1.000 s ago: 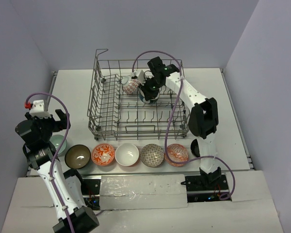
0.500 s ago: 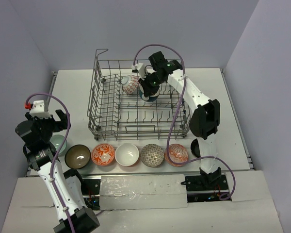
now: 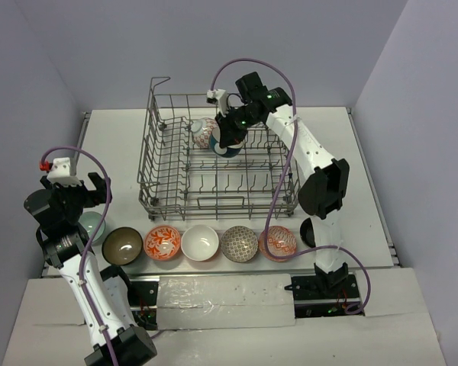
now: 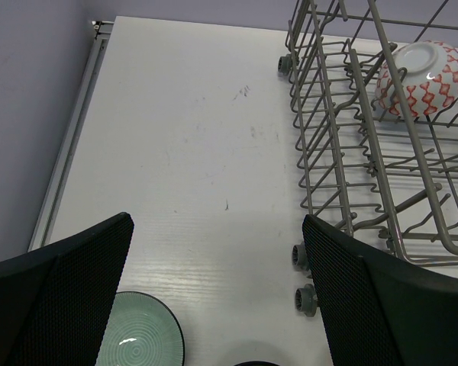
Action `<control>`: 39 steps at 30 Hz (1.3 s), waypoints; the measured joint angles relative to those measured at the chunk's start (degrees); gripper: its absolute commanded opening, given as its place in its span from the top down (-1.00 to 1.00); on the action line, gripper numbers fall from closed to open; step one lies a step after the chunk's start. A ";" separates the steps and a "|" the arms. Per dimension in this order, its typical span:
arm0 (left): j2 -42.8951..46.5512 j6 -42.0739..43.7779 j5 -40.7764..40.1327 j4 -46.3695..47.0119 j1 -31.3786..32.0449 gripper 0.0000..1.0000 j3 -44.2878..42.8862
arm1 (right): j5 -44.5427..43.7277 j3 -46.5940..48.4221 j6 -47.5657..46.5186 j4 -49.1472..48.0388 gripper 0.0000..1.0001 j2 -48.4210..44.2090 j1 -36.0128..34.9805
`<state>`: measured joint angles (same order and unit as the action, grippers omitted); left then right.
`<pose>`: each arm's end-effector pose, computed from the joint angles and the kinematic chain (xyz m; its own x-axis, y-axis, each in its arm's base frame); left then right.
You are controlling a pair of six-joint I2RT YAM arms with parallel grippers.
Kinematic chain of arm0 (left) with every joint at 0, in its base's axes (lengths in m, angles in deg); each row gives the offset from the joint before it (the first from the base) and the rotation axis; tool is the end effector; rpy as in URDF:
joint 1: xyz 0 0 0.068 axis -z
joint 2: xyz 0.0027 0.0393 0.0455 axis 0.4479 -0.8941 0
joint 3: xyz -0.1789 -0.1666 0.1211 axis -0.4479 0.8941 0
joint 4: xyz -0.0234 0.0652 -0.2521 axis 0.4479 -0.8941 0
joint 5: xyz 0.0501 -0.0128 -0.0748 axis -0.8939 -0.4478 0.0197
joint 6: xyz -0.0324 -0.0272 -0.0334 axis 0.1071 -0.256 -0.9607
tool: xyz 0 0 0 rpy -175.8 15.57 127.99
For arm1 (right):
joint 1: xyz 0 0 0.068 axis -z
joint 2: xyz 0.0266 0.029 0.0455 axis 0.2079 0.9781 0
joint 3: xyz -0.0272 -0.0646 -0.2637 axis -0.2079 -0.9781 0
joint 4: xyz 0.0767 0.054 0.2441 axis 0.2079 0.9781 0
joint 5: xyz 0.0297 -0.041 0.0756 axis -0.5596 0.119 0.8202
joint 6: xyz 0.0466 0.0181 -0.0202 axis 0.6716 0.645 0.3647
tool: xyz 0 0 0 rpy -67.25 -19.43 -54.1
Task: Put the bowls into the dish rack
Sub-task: Pick up the bowl from the dish rack, then turn the bowl upside down over the dish rack.
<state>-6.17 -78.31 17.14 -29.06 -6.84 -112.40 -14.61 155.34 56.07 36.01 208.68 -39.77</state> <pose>0.1278 0.0611 0.3125 -0.2015 -0.1149 -0.9727 -0.0139 0.9933 -0.1145 0.3902 0.2288 0.3493 -0.3397 -0.5895 -0.7329 -0.9293 0.3303 0.1651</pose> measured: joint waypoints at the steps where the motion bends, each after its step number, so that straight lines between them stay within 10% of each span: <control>1: 0.00 0.00 0.00 0.00 0.00 -0.98 0.00 | 0.59 0.00 0.70 -0.02 1.00 0.00 0.00; 16: 0.02 0.00 -0.02 0.02 0.00 -0.99 0.00 | 16.46 -2.36 14.88 -10.45 1.00 0.00 -0.17; 39: -0.04 0.00 0.00 0.00 0.00 -0.99 0.00 | 23.98 -17.05 63.08 -58.97 1.00 0.81 -4.39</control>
<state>-6.21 -78.31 17.14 -29.06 -6.84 -112.40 9.37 138.29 119.15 -22.96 209.49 -44.16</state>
